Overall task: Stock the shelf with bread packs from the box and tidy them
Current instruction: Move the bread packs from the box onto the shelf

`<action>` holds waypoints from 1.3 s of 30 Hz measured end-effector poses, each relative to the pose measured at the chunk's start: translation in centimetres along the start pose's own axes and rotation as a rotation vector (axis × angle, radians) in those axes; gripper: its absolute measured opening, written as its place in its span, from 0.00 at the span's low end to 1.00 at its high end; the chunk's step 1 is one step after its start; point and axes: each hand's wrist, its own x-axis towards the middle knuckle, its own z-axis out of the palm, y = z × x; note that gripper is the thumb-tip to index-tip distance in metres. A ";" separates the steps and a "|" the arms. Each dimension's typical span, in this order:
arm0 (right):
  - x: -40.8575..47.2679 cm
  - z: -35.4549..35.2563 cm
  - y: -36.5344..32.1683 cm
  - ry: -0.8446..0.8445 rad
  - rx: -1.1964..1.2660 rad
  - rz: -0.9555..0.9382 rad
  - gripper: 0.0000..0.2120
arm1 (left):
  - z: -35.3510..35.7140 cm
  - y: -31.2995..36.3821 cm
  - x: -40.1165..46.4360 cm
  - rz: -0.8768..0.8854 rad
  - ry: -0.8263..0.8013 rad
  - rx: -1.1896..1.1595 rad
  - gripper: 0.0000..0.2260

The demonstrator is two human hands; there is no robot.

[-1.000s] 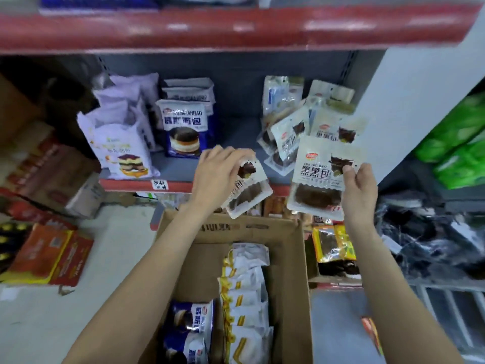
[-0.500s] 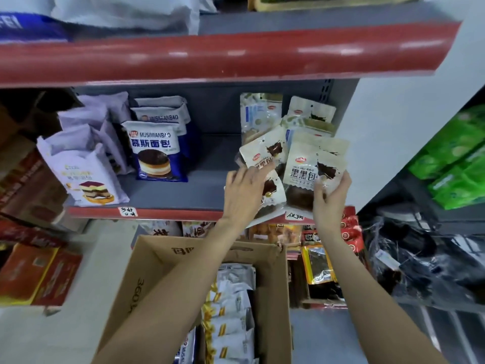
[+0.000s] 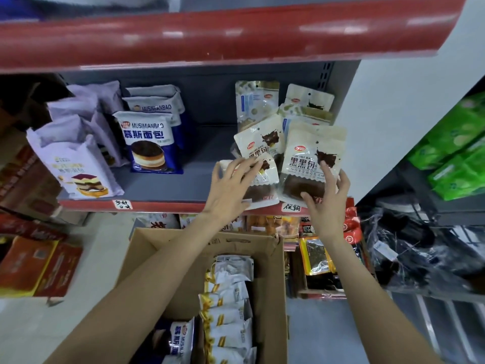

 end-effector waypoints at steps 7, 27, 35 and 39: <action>1.2 -1.2 0.0 -0.129 0.050 0.047 0.33 | 0.8 0.4 3.0 -0.065 -0.118 -0.182 0.44; -15.0 4.3 -5.0 -0.758 -0.256 -0.281 0.09 | -1.1 -1.5 -21.7 -0.714 0.220 -0.629 0.10; -24.4 17.2 -1.6 -1.088 -0.392 -0.249 0.15 | 10.0 -7.0 -36.3 -0.680 -0.746 -0.450 0.19; -29.4 24.4 1.3 -1.179 -0.420 -0.242 0.18 | 16.2 -6.8 -42.0 -0.562 -1.050 -0.389 0.31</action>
